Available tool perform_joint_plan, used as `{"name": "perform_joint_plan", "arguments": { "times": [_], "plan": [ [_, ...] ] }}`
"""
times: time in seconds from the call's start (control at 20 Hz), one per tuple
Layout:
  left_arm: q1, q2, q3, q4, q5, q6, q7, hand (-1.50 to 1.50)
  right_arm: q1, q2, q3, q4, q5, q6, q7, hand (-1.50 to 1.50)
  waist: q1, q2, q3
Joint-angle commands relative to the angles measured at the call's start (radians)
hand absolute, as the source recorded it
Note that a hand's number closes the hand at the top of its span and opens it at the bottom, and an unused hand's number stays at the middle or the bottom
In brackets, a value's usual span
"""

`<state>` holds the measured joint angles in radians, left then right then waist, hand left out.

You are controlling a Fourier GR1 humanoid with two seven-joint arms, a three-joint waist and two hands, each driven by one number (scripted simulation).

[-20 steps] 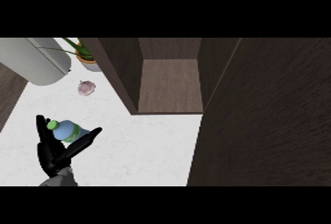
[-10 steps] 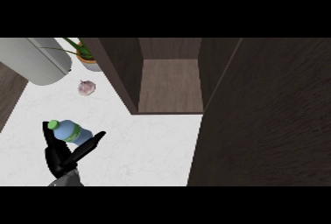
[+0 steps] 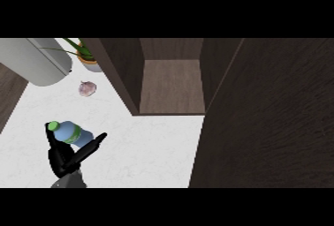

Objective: Pick up the bottled water, place it into the cabinet and close the cabinet

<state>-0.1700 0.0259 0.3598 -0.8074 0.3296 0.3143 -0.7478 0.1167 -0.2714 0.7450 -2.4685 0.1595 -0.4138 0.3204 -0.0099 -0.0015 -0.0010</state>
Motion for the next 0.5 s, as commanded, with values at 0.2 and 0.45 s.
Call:
{"name": "perform_joint_plan", "arguments": {
  "times": [0.2, 0.45],
  "plan": [
    [-0.061, 0.004, 0.037, 0.123, 0.062, -0.093, -0.113, 1.5, 0.057, -0.021, 0.077, -0.092, 0.125, -0.014, 0.009, -1.5, -0.001, 0.0, 0.0],
    [-0.047, 0.022, 0.036, 0.116, 0.085, -0.138, -0.117, 1.5, -0.047, 0.026, 0.064, -0.1, 0.168, -0.033, 0.155, -1.5, 0.004, 0.0, 0.0]
  ]
}}
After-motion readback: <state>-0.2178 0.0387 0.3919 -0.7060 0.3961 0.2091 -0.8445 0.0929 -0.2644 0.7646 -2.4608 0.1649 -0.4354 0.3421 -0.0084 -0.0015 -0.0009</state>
